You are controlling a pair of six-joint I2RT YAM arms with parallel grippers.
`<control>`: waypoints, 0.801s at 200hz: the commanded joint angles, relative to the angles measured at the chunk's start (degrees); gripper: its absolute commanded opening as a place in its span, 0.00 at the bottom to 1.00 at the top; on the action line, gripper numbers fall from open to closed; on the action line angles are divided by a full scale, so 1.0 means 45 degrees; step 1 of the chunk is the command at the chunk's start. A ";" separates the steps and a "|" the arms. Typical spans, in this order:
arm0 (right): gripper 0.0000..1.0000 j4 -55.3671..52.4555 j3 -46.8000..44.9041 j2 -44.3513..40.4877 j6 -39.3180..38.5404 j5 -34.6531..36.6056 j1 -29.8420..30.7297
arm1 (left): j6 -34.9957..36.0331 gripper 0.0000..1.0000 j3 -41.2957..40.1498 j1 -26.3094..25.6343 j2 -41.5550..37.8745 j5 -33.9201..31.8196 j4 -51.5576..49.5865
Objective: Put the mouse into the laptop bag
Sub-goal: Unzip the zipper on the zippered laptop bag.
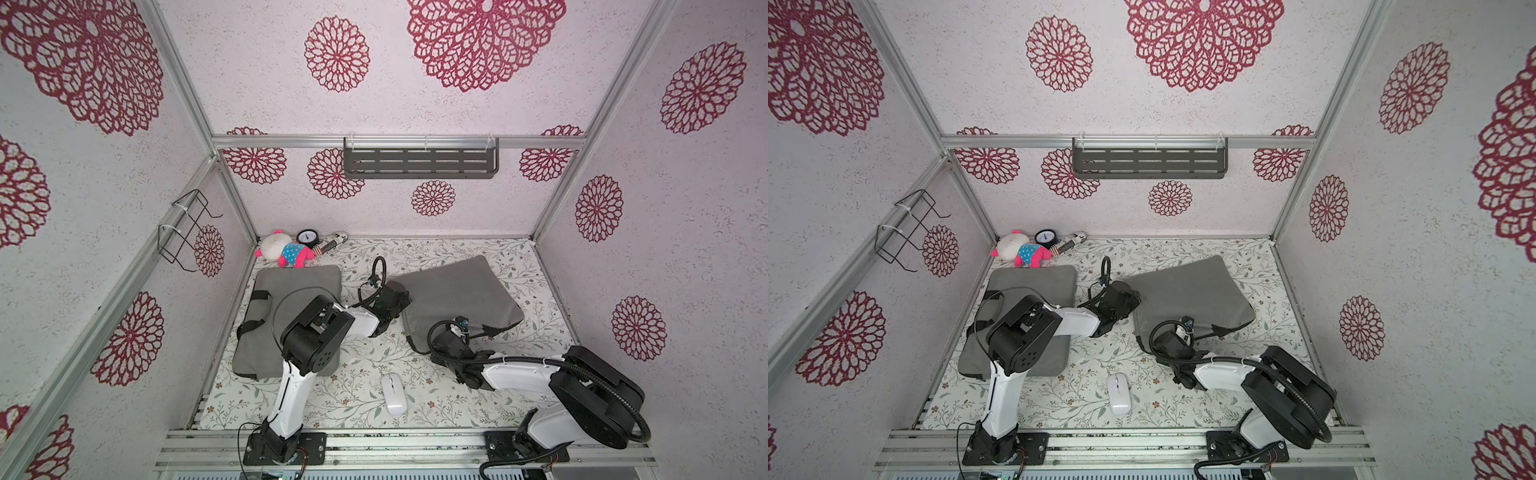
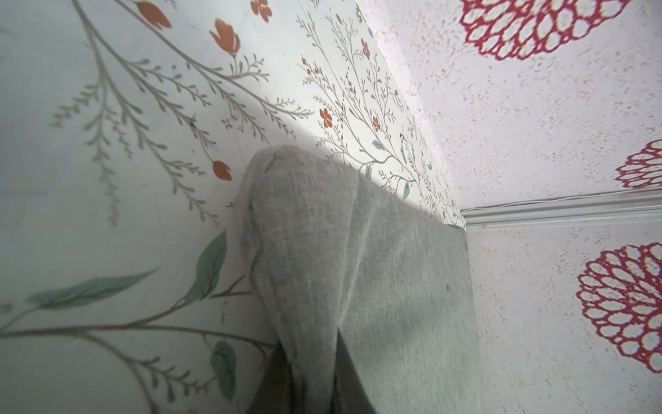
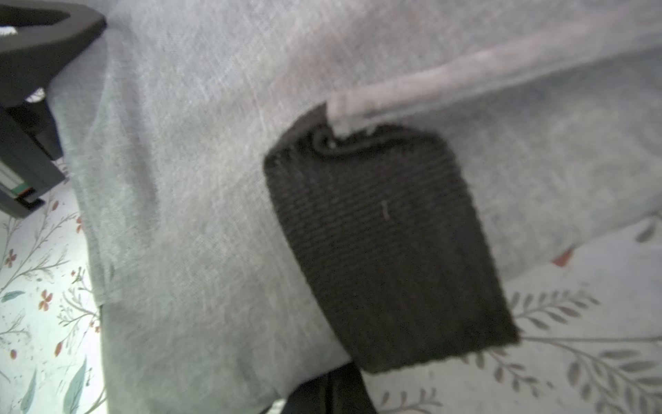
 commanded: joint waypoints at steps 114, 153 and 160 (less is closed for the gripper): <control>0.00 -0.1255 -0.1328 -0.2303 -0.0402 -0.0309 -0.3170 | -0.1733 0.78 -0.1995 -0.2613 -0.1530 -0.4550 -0.1238; 0.00 -0.1645 -0.1354 -0.2659 -0.0304 -0.0002 -0.3331 | -0.2020 0.85 -0.2305 -0.1227 -0.1311 -0.3449 -0.1448; 0.00 -0.1786 -0.1331 -0.2685 -0.0272 0.0075 -0.3357 | -0.1988 0.86 -0.2270 -0.1033 -0.1300 -0.3314 -0.1593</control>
